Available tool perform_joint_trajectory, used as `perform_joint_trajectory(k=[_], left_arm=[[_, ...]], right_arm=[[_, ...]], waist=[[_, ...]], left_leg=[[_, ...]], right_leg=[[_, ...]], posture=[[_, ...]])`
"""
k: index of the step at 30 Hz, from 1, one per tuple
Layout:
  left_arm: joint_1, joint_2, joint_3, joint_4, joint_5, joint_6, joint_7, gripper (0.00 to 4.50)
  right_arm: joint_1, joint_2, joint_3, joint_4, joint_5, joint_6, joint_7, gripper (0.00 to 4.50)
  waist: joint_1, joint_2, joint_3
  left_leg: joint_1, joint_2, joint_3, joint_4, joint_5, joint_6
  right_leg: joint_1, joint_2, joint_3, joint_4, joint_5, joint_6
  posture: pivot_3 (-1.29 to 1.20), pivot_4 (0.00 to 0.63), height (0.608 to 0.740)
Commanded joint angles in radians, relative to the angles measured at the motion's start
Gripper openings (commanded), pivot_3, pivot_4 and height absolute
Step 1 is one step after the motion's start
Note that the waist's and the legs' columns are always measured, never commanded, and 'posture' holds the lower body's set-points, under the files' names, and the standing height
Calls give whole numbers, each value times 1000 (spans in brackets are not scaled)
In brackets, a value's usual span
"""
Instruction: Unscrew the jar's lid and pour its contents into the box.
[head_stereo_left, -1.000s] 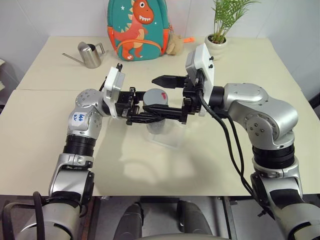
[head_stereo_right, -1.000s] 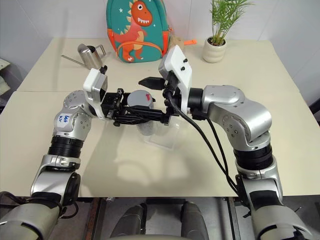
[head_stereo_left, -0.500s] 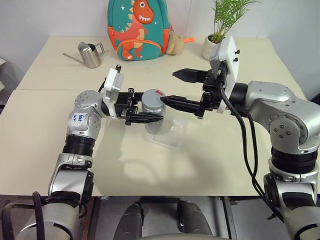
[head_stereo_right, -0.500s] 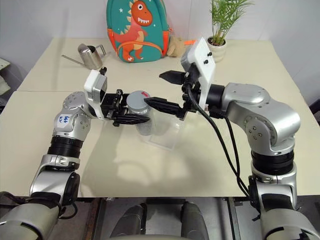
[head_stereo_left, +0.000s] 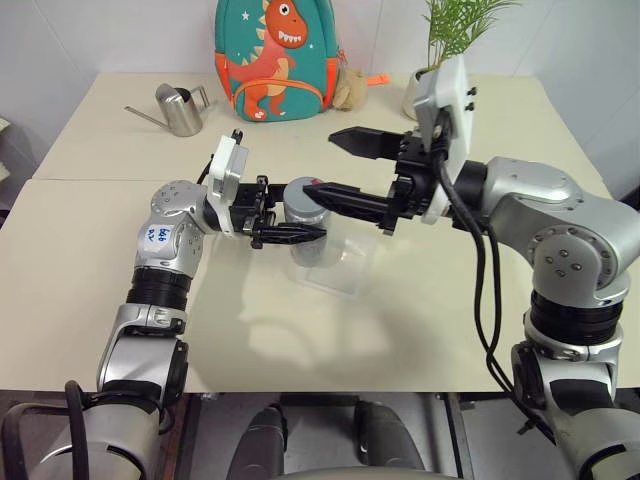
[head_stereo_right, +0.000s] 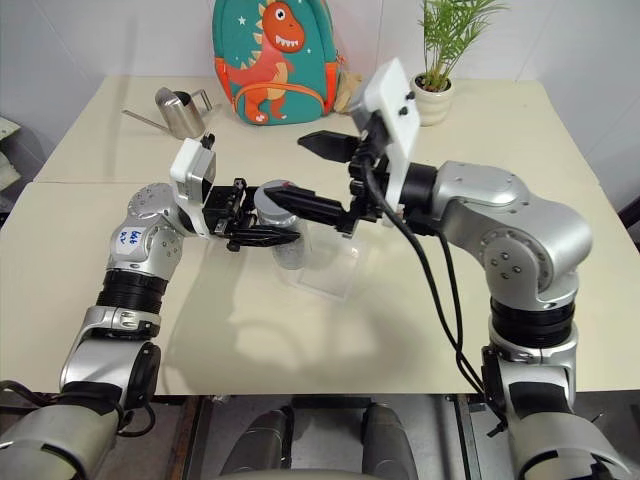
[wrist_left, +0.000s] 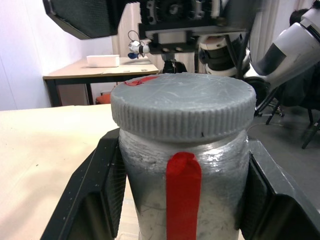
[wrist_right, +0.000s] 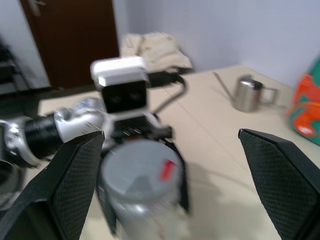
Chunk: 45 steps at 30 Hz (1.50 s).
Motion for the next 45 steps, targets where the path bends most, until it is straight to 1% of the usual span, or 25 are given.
perform_joint_trajectory(k=[1,7,15,21,29,34,45], left_arm=[[-41,-9,-5,0,-22,-15,-110,2420],[-51,-9,-28,1,-27,-33,-112,2420],[-38,-2,-49,-28,-36,-42,-112,2420],[-33,1,-52,-44,-43,-41,-112,2420],[-11,2,-53,-82,-48,-32,-111,2420],[3,3,-54,-108,-51,-23,-104,2420],[21,12,-42,-130,-50,-11,-92,2420]], right_arm=[[-31,23,45,19,-26,-61,34,4500],[-61,41,106,100,-82,-135,94,4500],[-87,49,136,165,-95,-171,196,4500],[-109,69,153,205,-116,-191,240,4500],[-105,86,160,237,-165,-212,254,4500],[-90,77,148,247,-195,-221,244,4500],[-25,2,84,124,-163,-142,197,4500]], waist=[[0,0,0],[0,0,0],[-2,0,0],[-1,0,0],[-1,0,0],[-1,0,0],[0,0,0]], left_leg=[[0,0,0,0,0,0],[0,0,0,0,0,0],[0,0,0,0,0,0],[0,0,0,0,0,0],[0,0,0,0,0,0],[0,0,0,0,0,0],[0,0,0,1,0,0]], right_leg=[[0,0,0,0,0,0],[0,0,0,0,0,0],[0,0,0,0,0,0],[0,0,0,0,0,0],[0,0,0,0,0,0],[0,0,0,0,0,0],[0,0,0,0,0,0]], posture=[[0,150,740],[0,150,740],[0,150,740],[0,150,740],[0,150,740],[0,150,740],[0,150,740]])
